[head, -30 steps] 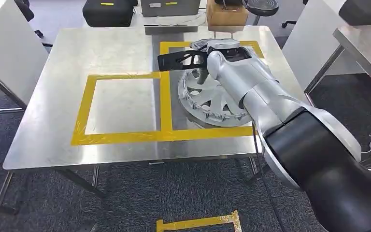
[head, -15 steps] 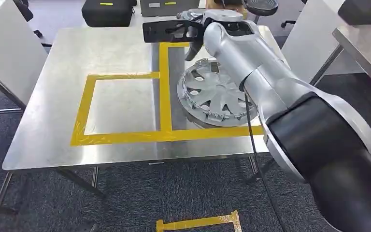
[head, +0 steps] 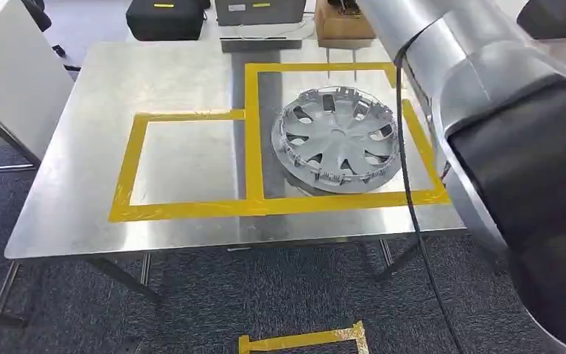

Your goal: Take the parts from the cabinet and place them on the table.

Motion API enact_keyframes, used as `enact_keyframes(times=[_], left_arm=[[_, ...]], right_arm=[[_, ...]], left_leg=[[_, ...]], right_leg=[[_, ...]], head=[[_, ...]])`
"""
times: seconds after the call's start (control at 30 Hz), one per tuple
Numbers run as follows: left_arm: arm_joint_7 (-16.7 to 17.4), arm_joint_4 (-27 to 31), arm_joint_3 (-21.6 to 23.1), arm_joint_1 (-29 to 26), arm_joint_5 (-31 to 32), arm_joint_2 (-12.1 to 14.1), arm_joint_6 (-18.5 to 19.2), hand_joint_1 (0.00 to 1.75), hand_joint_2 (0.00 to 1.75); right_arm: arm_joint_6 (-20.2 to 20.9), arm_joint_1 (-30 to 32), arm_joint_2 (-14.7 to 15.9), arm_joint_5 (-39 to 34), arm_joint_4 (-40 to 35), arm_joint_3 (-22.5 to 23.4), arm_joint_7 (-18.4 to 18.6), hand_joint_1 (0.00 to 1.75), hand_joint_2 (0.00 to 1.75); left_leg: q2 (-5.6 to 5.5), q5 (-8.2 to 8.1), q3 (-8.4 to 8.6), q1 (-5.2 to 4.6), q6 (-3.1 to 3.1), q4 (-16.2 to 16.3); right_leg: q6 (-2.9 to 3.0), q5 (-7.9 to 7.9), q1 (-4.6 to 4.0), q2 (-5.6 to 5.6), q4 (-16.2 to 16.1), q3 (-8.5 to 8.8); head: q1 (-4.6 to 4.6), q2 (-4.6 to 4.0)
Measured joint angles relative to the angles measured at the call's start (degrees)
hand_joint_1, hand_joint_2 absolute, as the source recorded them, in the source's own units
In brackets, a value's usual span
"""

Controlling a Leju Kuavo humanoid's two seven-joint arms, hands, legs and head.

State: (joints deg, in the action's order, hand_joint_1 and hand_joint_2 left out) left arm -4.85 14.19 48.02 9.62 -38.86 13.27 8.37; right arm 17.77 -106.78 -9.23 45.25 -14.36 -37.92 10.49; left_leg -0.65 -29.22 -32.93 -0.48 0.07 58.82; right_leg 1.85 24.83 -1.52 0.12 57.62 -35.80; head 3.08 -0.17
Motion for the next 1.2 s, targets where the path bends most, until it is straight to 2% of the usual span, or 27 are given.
enact_keyframes(times=[0.23,0.4,0.57,0.77,1.2], left_arm=[[-0.13,-0.04,-1.09,-0.06,0.09,0.04,-0.13,0.00,0.00],[0.85,-0.04,-1.86,-0.05,0.07,0.02,-0.61,0.00,0.00],[1.03,-0.04,-2.23,-0.02,0.11,0.02,-0.85,0.00,0.00],[1.05,-0.04,-2.84,0.00,0.11,0.02,-0.85,0.00,0.00],[1.05,-0.04,-2.91,0.02,0.11,0.02,-0.92,0.00,0.00]], right_arm=[[-2.80,-6.44,4.07,-0.22,0.02,1.14,2.14,0.00,1.75],[-4.44,-7.19,7.17,-0.24,0.04,2.12,4.17,0.00,1.75],[-5.07,-7.18,9.34,-0.22,0.04,2.71,4.48,0.00,1.75],[-5.12,-7.17,10.41,-0.24,0.02,2.89,4.48,0.00,1.75],[-5.14,-7.18,10.69,-0.24,0.02,3.80,4.48,0.00,1.75]], left_leg=[[-0.59,0.00,0.00,0.00,0.00,0.00],[-0.70,0.00,0.04,-0.02,0.02,0.00],[-0.69,0.03,0.06,-0.10,0.06,0.01],[-0.57,0.02,0.07,-0.10,0.06,0.01],[-0.27,0.02,0.13,-0.08,0.06,0.01]], right_leg=[[0.14,0.09,0.00,-0.41,-0.01,0.13],[0.13,0.09,0.00,-0.45,-0.06,0.19],[0.12,0.08,0.04,-0.50,-0.06,0.21],[0.05,0.12,0.06,-0.49,-0.06,0.20],[-0.03,0.16,0.04,-0.39,-0.03,0.20]], head=[[0.04,0.00],[0.04,0.00],[0.09,0.00],[0.04,0.00],[-0.04,0.00]])
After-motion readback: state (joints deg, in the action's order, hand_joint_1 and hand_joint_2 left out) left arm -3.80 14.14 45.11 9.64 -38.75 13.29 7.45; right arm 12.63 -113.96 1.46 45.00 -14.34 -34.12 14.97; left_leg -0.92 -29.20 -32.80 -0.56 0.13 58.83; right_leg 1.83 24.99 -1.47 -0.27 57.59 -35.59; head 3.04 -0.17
